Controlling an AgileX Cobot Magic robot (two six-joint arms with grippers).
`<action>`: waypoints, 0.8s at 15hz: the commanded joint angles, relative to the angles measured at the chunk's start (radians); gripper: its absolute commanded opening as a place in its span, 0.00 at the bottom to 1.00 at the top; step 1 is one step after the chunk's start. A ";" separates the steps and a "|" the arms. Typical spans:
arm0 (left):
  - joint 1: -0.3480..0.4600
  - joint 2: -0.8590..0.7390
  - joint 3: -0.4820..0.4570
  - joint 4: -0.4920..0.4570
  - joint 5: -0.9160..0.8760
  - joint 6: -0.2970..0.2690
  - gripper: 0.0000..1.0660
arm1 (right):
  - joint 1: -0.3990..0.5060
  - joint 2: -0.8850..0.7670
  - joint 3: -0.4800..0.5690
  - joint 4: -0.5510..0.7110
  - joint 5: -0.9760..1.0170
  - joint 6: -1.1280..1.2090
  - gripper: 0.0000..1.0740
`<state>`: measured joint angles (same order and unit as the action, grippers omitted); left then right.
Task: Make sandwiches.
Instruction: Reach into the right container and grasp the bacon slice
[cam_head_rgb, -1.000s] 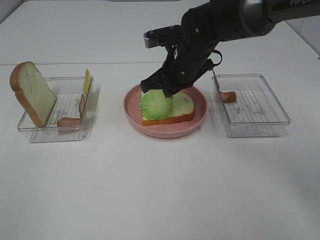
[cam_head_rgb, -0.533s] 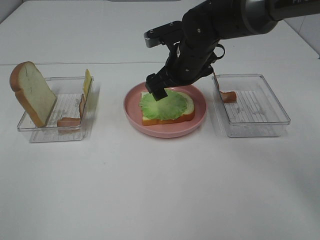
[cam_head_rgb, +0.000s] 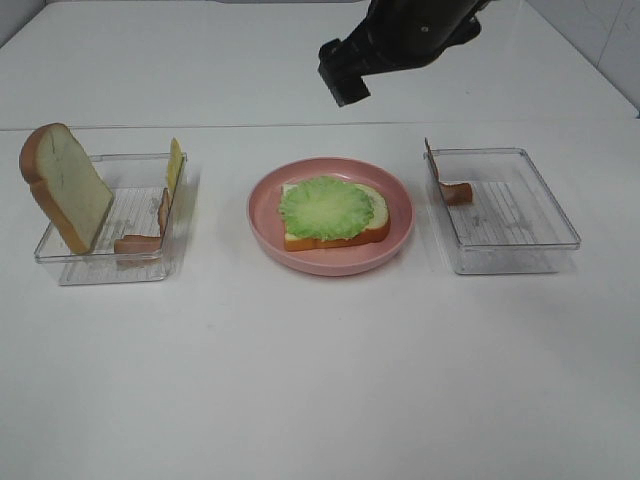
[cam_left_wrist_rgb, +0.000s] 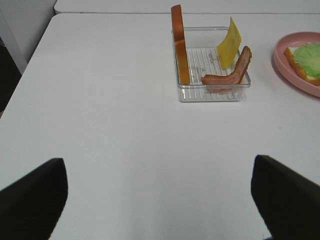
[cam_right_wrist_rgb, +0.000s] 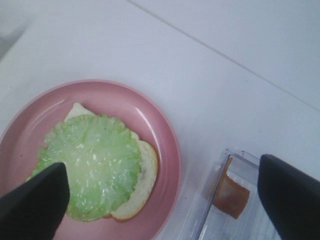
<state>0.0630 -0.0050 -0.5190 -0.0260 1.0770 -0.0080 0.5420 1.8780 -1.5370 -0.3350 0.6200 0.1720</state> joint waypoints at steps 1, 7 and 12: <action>0.000 -0.016 0.001 -0.007 -0.004 0.002 0.85 | -0.039 -0.021 -0.006 -0.028 0.024 0.043 0.93; 0.000 -0.016 0.001 -0.007 -0.004 0.002 0.85 | -0.213 0.042 -0.030 0.104 0.028 0.033 0.92; 0.000 -0.016 0.001 -0.007 -0.004 0.002 0.85 | -0.213 0.182 -0.153 0.117 0.067 0.027 0.92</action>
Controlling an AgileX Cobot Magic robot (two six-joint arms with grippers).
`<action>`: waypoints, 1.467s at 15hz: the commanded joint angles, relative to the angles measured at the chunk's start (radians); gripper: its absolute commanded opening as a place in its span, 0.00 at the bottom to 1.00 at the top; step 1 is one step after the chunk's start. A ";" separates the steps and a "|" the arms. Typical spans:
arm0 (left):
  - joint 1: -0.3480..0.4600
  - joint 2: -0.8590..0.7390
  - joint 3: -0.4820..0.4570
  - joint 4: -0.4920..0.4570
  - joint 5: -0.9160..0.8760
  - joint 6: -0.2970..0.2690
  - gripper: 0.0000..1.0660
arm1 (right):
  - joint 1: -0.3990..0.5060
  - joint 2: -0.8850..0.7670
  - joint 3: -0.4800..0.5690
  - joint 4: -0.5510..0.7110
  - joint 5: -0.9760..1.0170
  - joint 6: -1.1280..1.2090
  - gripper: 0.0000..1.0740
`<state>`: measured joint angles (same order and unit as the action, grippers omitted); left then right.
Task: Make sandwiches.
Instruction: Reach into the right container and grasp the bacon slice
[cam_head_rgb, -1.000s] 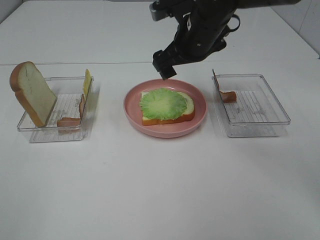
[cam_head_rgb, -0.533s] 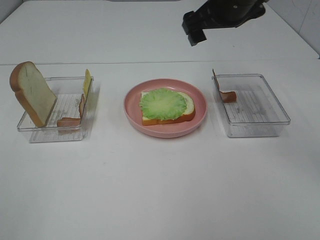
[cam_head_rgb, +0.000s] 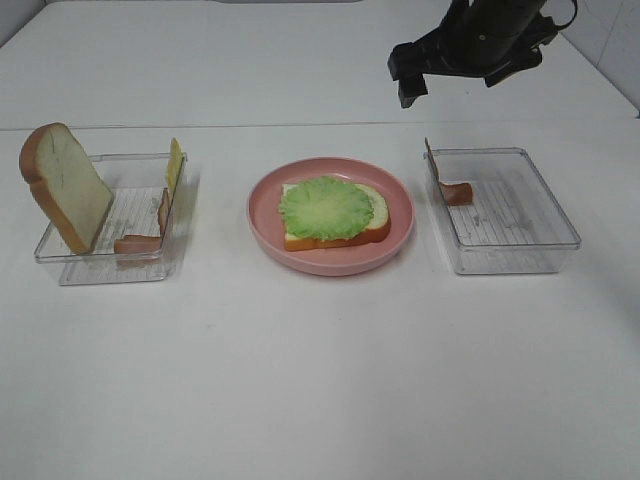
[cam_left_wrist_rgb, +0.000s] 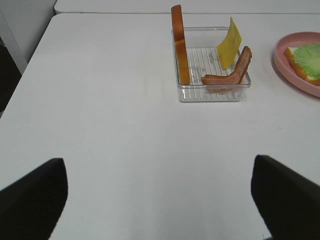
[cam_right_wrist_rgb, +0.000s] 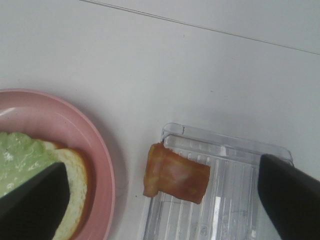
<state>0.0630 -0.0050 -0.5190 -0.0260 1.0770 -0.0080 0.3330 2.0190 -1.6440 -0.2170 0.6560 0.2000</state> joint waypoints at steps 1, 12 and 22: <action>0.000 -0.016 0.001 -0.007 -0.004 0.002 0.85 | -0.004 0.075 -0.077 -0.003 0.067 -0.001 0.92; 0.000 -0.016 0.001 -0.007 -0.004 0.002 0.85 | -0.004 0.274 -0.233 -0.010 0.217 0.010 0.74; 0.000 -0.016 0.001 -0.007 -0.004 0.002 0.85 | -0.003 0.301 -0.233 -0.029 0.226 0.002 0.00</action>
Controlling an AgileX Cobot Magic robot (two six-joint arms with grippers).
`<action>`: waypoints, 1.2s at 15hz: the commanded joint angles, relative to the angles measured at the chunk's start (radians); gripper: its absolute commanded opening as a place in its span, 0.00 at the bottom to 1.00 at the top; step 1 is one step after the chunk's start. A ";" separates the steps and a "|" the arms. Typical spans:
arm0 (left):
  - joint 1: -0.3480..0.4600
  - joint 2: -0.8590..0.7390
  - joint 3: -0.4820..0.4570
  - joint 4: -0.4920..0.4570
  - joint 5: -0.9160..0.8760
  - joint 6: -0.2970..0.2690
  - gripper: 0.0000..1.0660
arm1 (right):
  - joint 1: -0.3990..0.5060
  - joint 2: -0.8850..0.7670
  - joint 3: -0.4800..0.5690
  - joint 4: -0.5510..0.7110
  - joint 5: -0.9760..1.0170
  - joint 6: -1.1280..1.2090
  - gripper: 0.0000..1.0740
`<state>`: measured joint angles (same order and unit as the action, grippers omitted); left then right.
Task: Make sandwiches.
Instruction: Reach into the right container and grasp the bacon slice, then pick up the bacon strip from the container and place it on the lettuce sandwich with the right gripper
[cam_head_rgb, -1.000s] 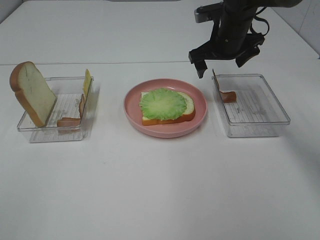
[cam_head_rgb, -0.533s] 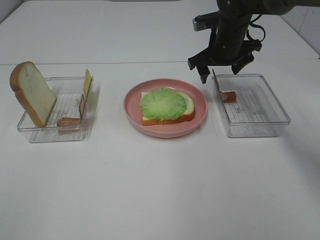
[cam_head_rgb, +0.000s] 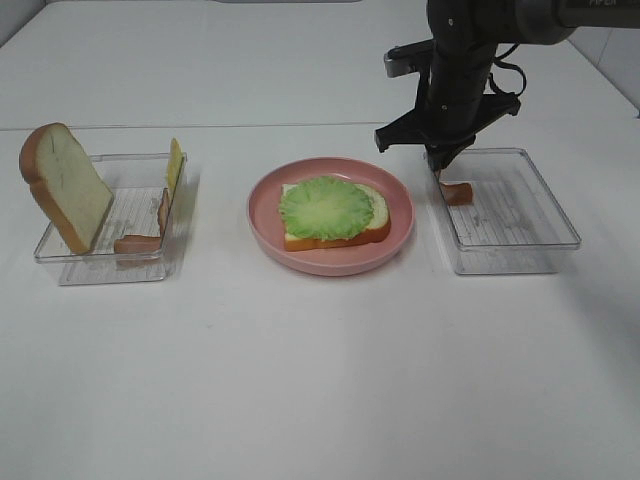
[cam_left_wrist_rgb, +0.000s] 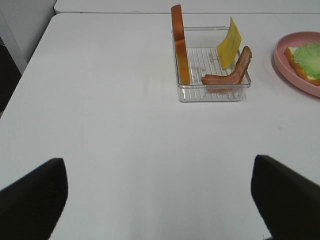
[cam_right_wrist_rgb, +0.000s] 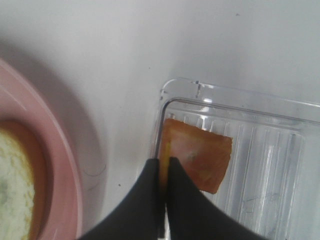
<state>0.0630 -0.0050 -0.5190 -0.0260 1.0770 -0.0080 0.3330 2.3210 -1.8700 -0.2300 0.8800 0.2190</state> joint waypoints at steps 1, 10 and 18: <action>0.000 -0.016 0.001 -0.007 -0.004 0.002 0.85 | -0.003 -0.001 -0.007 -0.017 0.002 -0.022 0.00; 0.000 -0.016 0.001 -0.007 -0.004 0.002 0.85 | 0.000 -0.276 -0.007 0.027 0.097 -0.096 0.00; 0.000 -0.016 0.001 -0.007 -0.004 0.002 0.85 | 0.014 -0.331 0.006 0.361 0.110 -0.219 0.00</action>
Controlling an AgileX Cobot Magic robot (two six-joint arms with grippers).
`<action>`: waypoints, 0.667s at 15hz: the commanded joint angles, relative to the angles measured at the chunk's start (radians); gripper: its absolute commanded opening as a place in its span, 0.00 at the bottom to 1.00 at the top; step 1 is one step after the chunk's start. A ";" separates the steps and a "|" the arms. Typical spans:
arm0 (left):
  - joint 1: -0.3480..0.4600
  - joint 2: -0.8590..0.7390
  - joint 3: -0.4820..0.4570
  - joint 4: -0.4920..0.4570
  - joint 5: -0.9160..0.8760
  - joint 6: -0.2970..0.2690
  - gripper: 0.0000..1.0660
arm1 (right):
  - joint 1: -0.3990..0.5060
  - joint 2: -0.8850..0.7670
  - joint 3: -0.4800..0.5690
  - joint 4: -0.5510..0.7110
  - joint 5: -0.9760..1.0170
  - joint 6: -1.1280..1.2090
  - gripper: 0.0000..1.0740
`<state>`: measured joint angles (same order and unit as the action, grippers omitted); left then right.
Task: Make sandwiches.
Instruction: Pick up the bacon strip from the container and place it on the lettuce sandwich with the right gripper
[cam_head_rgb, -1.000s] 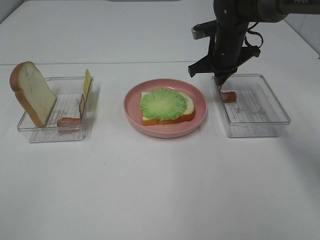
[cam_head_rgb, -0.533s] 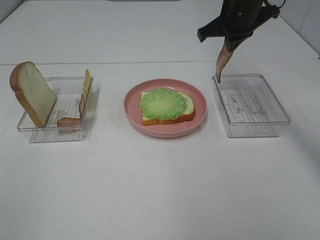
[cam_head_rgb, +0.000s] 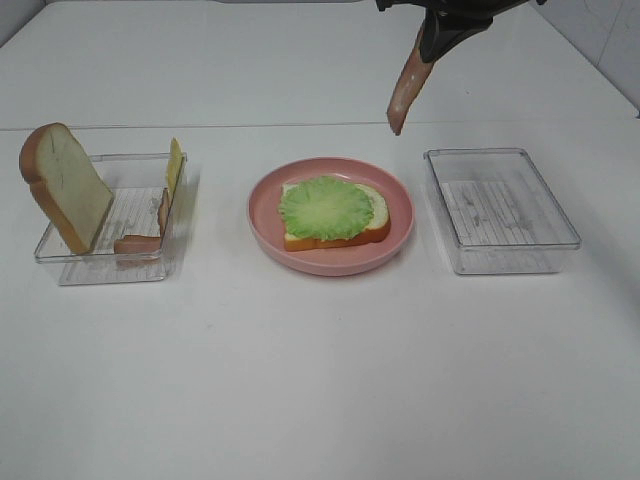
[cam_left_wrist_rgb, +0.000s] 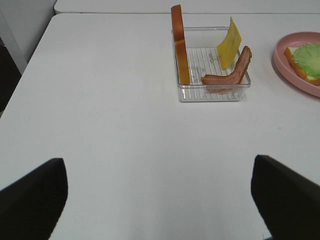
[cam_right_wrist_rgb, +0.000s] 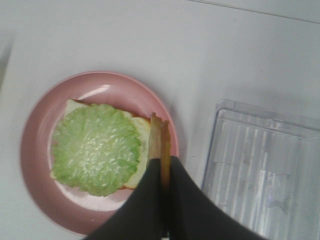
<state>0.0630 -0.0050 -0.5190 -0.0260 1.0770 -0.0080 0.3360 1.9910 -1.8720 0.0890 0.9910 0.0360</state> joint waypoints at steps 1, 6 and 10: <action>0.000 -0.016 0.001 -0.007 -0.004 0.002 0.85 | 0.018 0.002 0.008 0.048 0.001 -0.036 0.00; 0.000 -0.016 0.001 -0.007 -0.004 0.002 0.85 | 0.260 0.086 0.008 0.043 -0.070 -0.036 0.00; 0.000 -0.016 0.001 -0.007 -0.004 0.002 0.85 | 0.335 0.176 0.008 0.000 -0.146 -0.036 0.00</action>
<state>0.0630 -0.0050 -0.5190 -0.0260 1.0770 -0.0080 0.6720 2.1650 -1.8680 0.1060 0.8600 0.0090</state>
